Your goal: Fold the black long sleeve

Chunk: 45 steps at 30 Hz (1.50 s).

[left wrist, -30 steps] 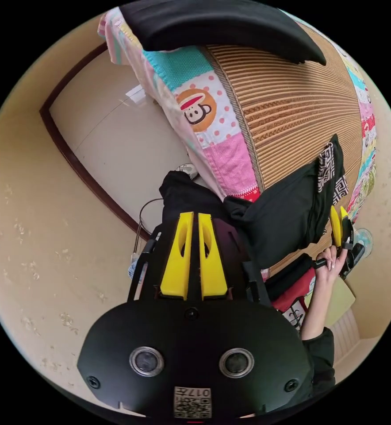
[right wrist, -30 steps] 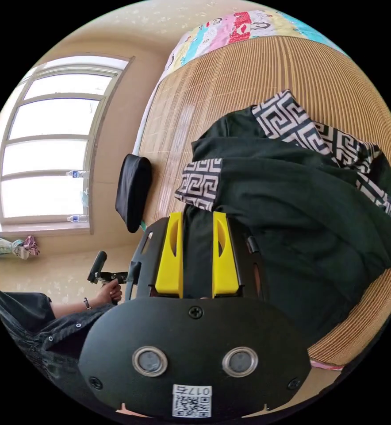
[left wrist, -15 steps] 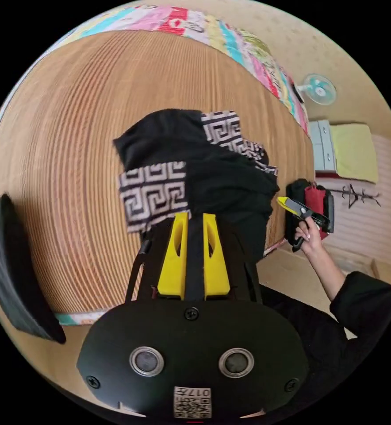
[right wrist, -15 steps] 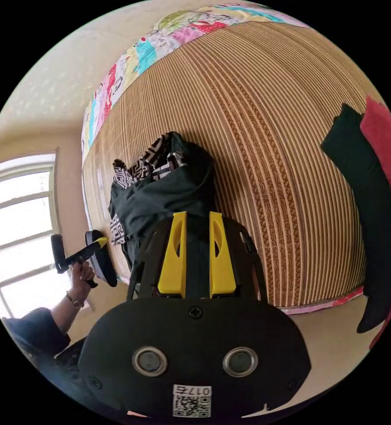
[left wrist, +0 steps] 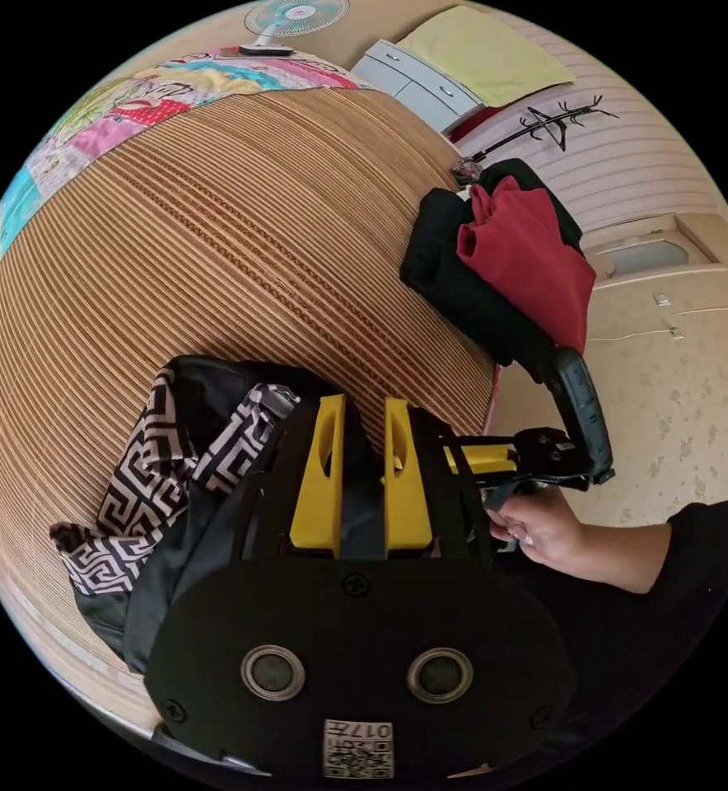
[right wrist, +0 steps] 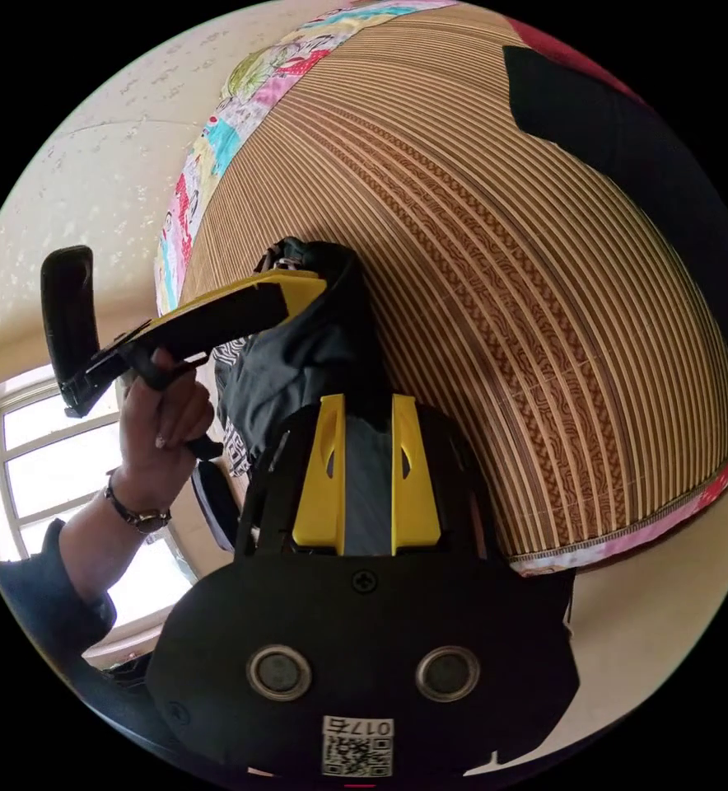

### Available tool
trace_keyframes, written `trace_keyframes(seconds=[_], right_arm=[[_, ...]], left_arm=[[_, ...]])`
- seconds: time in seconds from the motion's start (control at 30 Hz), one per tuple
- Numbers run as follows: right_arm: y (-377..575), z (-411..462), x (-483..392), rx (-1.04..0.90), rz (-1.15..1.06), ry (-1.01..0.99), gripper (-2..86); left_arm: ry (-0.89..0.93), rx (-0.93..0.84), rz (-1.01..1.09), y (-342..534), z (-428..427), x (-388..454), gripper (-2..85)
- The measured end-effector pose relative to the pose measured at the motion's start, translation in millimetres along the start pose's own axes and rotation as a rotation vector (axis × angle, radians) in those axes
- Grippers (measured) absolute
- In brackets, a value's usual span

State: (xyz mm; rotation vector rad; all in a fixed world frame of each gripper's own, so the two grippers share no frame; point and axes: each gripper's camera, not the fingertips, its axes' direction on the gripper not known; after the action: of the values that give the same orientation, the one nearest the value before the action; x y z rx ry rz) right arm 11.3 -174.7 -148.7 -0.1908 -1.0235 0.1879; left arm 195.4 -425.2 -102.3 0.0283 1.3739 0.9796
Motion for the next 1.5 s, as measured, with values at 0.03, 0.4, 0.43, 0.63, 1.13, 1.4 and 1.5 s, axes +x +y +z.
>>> trace_keyframes(seconds=[0.03, 0.4, 0.43, 0.63, 1.13, 1.4, 1.5], right_arm=[[1.8, -5.8, 0.4, 0.02, -0.012, -0.004, 7.9], [16.3, -32.2, 15.1, 0.046, -0.161, 0.162, 2.4], [17.6, -39.0, 17.9, 0.065, -0.159, 0.16, 2.2], [7.2, -48.6, 27.4, 0.05, -0.147, 0.225, 1.8], [75.7, -125.1, 53.1, -0.047, -0.295, 0.131, 3.1], [122.4, -119.9, 46.3, -0.183, -0.3, 0.135, 6.7], [130.5, -110.0, 38.3, -0.212, -0.263, 0.185, 6.0]], left_arm=[[-0.006, -0.019, -0.004, -4.0, 10.0, -4.8, 7.0], [0.055, -0.01, -0.042, -44.2, 21.2, -51.1, -1.0], [0.066, -0.001, -0.07, -51.0, 20.4, -60.0, -1.0], [0.058, -0.009, -0.118, -76.8, 40.1, -74.5, -0.8], [0.113, 0.264, -0.548, 163.6, -54.5, -4.7, 3.5], [-0.112, 0.196, -1.054, 388.2, -30.8, 64.3, 7.1], [-0.049, 0.164, -1.005, 385.2, -10.4, 82.6, 7.9]])
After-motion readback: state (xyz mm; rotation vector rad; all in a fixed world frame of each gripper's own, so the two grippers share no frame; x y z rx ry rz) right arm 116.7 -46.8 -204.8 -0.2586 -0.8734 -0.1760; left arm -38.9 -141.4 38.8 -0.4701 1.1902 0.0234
